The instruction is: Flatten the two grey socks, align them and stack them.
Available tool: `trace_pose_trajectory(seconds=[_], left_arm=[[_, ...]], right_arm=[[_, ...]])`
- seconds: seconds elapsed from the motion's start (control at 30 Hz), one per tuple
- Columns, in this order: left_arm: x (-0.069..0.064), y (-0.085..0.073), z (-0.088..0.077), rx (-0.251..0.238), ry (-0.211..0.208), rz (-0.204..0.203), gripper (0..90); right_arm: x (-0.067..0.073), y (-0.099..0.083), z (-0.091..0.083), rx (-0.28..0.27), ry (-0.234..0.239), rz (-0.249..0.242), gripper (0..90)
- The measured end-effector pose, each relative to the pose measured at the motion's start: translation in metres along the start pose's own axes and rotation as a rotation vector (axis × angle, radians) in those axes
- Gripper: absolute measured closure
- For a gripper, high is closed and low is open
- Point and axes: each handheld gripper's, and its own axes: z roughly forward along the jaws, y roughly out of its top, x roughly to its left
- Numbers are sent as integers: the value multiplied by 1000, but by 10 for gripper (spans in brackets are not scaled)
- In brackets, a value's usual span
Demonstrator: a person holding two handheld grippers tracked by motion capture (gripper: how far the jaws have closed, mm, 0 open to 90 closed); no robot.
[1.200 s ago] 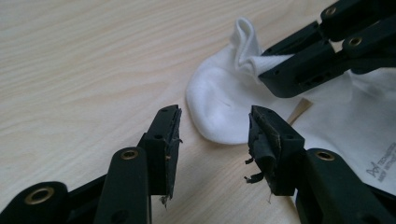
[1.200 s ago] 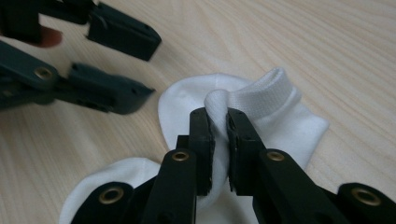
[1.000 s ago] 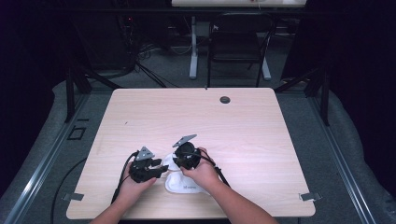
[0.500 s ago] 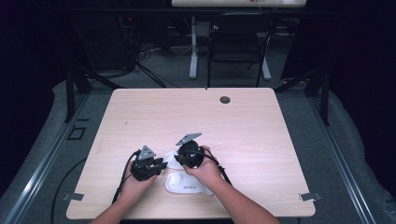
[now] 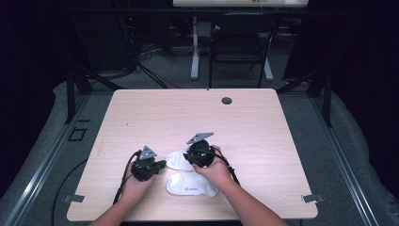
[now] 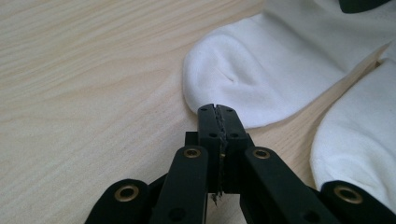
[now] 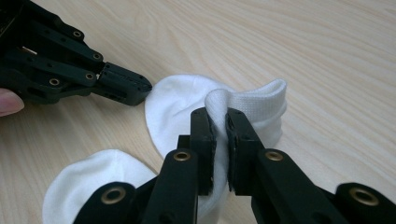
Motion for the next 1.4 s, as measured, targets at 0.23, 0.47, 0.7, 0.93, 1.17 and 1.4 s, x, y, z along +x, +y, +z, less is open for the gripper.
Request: trace_pose_trajectory(seconds=[0.23,0.47,0.7,0.93,1.17,1.4], left_arm=[[-1,1,0,2,-1,-1,900],[-2,0,-2,-9,-6,-3,900],[-1,1,-2,-12,-12,-9,900],[-3,4,-3,-22,-12,-7,900],[-5,8,-3,-34,-52,-27,818],[-10,19,6,-27,-64,-24,740]], right_arm=[[-10,-4,-9,-21,-8,23,829],[-20,-9,-14,-37,-19,53,827],[-34,-24,-21,-35,-46,101,828],[-45,-41,-22,-16,-68,145,821],[-50,-49,-22,-22,-74,176,788],[-54,-55,-24,-20,-89,197,725]])
